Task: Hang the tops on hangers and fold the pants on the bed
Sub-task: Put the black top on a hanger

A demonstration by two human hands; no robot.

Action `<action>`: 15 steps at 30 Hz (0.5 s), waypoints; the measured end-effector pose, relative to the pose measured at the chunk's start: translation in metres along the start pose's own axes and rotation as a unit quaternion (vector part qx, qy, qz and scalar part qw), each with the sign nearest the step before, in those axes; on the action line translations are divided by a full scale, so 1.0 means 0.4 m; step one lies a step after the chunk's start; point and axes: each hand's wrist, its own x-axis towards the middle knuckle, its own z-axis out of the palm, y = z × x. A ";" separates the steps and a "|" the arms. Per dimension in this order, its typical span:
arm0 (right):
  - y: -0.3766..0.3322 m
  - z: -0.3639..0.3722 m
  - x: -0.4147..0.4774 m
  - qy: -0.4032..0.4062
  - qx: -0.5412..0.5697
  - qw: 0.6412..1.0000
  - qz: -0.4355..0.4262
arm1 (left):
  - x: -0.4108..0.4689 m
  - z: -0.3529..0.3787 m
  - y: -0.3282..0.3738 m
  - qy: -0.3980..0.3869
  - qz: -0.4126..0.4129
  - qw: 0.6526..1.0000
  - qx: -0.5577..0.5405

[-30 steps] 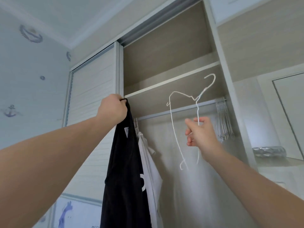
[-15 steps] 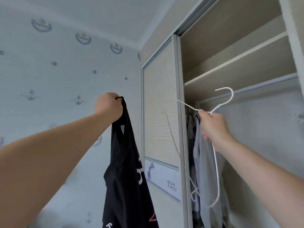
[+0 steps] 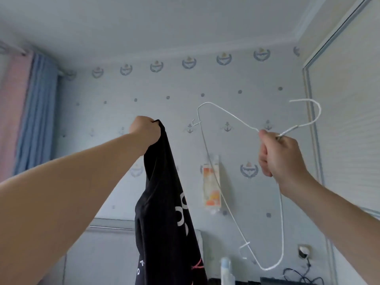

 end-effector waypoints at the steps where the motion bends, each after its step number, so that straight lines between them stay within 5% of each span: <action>1: 0.016 0.054 -0.026 -0.016 0.007 1.000 0.002 | 0.006 -0.040 -0.040 0.006 0.003 1.000 0.023; 9: 0.183 0.387 -0.336 -0.124 0.136 0.980 0.080 | 0.020 -0.302 -0.407 -0.011 0.033 0.970 0.241; 15: 0.295 0.548 -0.586 -0.182 0.205 0.951 0.145 | -0.007 -0.413 -0.686 -0.080 0.008 0.951 0.298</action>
